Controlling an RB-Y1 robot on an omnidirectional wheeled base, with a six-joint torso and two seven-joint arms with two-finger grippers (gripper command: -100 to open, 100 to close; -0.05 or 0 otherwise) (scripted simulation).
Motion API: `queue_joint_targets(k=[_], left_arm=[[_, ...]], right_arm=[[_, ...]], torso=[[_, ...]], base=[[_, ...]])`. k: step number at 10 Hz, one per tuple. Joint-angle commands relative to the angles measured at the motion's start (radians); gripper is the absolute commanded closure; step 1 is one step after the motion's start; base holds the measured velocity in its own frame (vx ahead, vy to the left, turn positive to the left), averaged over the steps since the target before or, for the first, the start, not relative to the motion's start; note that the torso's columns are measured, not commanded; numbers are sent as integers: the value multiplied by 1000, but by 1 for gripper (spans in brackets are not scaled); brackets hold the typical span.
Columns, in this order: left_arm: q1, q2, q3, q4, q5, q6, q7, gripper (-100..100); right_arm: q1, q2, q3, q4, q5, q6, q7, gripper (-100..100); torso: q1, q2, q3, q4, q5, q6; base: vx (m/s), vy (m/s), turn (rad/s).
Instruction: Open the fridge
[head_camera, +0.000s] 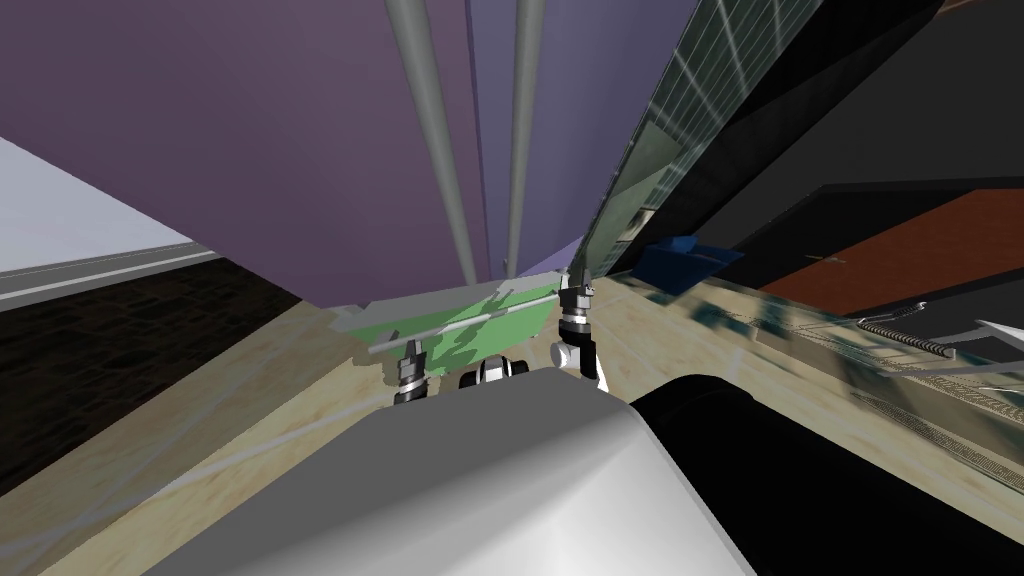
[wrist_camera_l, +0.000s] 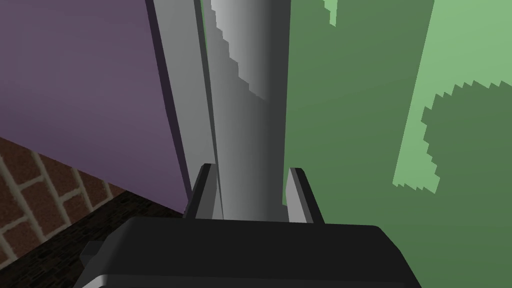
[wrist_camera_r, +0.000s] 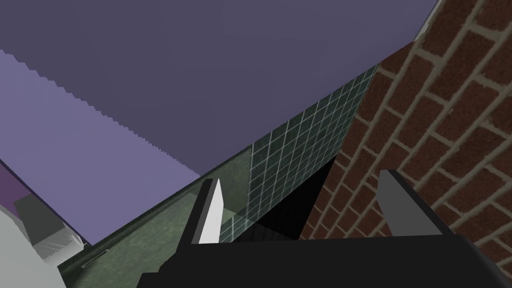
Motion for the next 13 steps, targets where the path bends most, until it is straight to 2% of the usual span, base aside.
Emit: queue_joint_targets(k=[1, 2, 3, 9, 12, 13], left_arm=[[-7, 12, 3, -18, 2, 49, 9, 100], [-11, 18, 3, -32, 3, 74, 14, 100], [-6, 13, 1, -24, 1, 58, 11, 100], [31, 18, -11, -60, -6, 61, 28, 100], [55, 20, -16, -81, -10, 50, 37, 100], [50, 19, -16, -76, -10, 55, 36, 100]], right_arm=[[0, 0, 0, 0, 0, 0, 0, 0], [0, 0, 0, 0, 0, 0, 0, 0], [0, 0, 0, 0, 0, 0, 0, 0], [0, 0, 0, 0, 0, 0, 0, 0], [0, 0, 0, 0, 0, 0, 0, 0], [0, 0, 0, 0, 0, 0, 0, 0]], torso=[[0, -1, -1, 0, -1, 0], [0, -4, -3, 1, -2, 0], [0, -5, -4, 1, -3, 0], [0, -6, -5, 2, -3, 1], [-2, 2, 1, 2, -2, 1], [0, 0, -1, 3, -2, 0]], base=[[-158, -63, 29], [-134, -49, 42], [-65, -20, 7], [-146, -35, 22], [-221, -41, 30], [-104, -17, 0]])
